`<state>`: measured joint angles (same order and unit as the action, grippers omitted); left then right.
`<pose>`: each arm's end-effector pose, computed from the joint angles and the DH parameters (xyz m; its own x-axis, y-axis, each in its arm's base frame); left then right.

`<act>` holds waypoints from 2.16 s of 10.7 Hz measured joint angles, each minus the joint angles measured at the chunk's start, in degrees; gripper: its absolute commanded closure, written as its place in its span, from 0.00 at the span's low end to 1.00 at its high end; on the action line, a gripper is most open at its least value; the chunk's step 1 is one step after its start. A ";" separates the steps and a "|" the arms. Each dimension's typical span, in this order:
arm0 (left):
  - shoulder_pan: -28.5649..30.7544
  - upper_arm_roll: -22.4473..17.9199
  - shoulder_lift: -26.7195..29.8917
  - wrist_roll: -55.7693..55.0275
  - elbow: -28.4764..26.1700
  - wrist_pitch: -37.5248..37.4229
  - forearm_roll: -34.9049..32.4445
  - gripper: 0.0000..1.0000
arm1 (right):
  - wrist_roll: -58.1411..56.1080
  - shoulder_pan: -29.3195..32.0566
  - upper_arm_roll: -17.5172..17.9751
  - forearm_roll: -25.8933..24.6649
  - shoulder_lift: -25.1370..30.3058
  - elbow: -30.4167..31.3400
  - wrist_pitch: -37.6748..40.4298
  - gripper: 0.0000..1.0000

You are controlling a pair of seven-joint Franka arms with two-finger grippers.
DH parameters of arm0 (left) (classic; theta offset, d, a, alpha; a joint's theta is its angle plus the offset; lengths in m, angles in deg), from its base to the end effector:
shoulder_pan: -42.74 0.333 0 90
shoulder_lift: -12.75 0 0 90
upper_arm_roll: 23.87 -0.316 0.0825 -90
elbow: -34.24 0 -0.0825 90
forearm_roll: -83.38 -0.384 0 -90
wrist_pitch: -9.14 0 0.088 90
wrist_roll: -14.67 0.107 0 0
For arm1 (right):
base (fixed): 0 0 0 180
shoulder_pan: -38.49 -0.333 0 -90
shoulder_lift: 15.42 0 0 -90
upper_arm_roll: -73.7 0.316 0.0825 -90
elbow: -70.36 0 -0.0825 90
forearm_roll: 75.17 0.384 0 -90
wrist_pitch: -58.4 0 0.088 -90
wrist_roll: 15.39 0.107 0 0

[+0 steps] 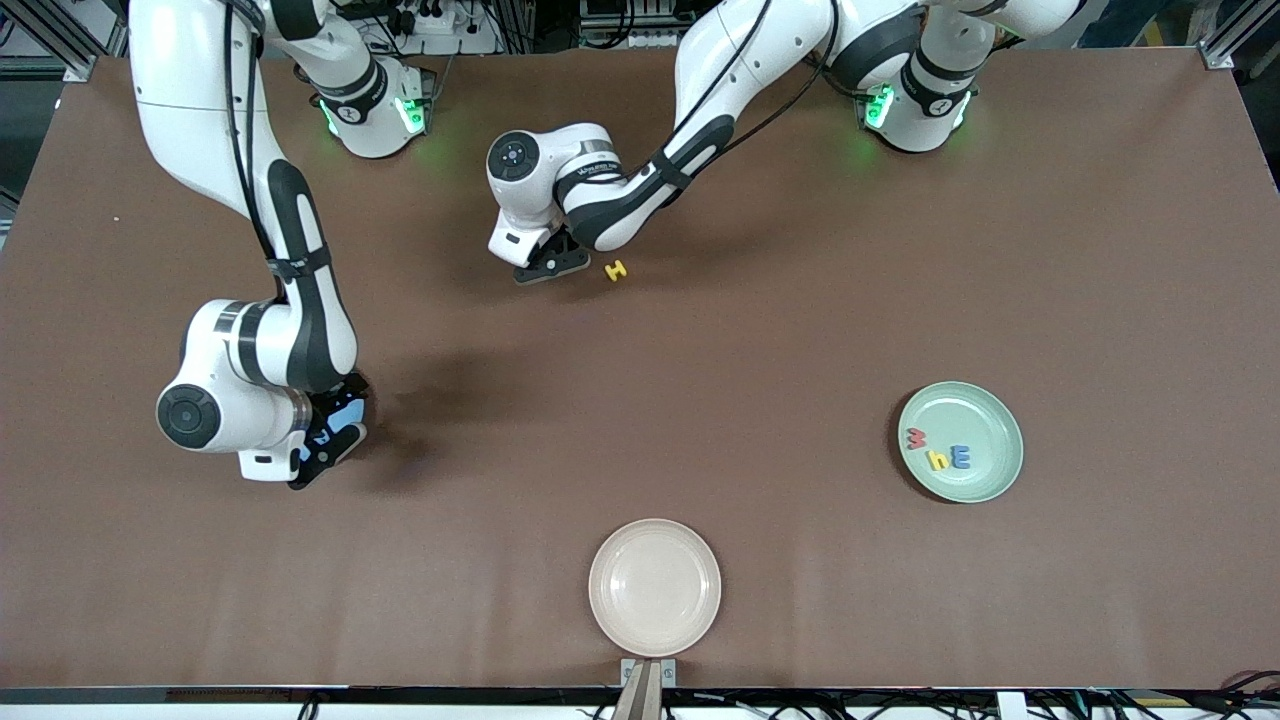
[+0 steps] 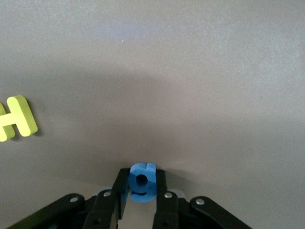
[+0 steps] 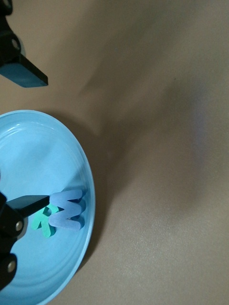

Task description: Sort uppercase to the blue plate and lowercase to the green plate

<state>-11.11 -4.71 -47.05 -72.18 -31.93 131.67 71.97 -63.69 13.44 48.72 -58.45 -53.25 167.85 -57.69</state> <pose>0.3017 -0.6987 0.1738 0.9513 0.2831 -0.1222 0.2847 -0.9586 -0.0050 0.6421 0.0408 0.2183 0.7214 0.6622 -0.2025 0.6423 -0.7492 -0.1617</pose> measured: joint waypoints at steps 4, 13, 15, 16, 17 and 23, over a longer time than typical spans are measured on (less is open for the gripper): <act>4.98 -0.77 3.09 0.45 2.26 -2.18 0.08 1.00 | 0.06 1.74 -0.35 0.14 0.09 -0.74 -1.38 0.00; 42.98 -0.50 17.52 51.01 1.19 -25.21 0.14 1.00 | 31.42 -25.38 1.17 0.96 3.20 -1.70 -2.33 0.00; 51.37 -0.37 17.77 62.26 -0.93 -25.39 0.15 1.00 | 39.92 -33.33 1.16 0.99 3.28 -1.75 -3.84 0.00; 54.52 -0.35 17.68 66.52 -1.77 -25.14 0.14 1.00 | 42.59 -36.60 1.32 0.99 3.26 -1.66 -4.51 0.00; 56.84 -0.37 17.36 69.56 -2.55 -24.13 0.14 1.00 | 43.62 -38.14 2.39 0.99 3.30 -1.56 -4.70 0.00; 60.41 -1.01 13.93 71.21 -10.61 -14.78 -5.04 0.84 | 47.94 -38.18 13.54 1.00 4.47 9.51 -19.49 0.00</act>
<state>49.31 -5.72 -33.12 -0.97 -42.54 116.89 66.93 -15.75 -24.74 62.27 -57.45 -48.78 177.36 -77.17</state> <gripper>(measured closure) 0.727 0.000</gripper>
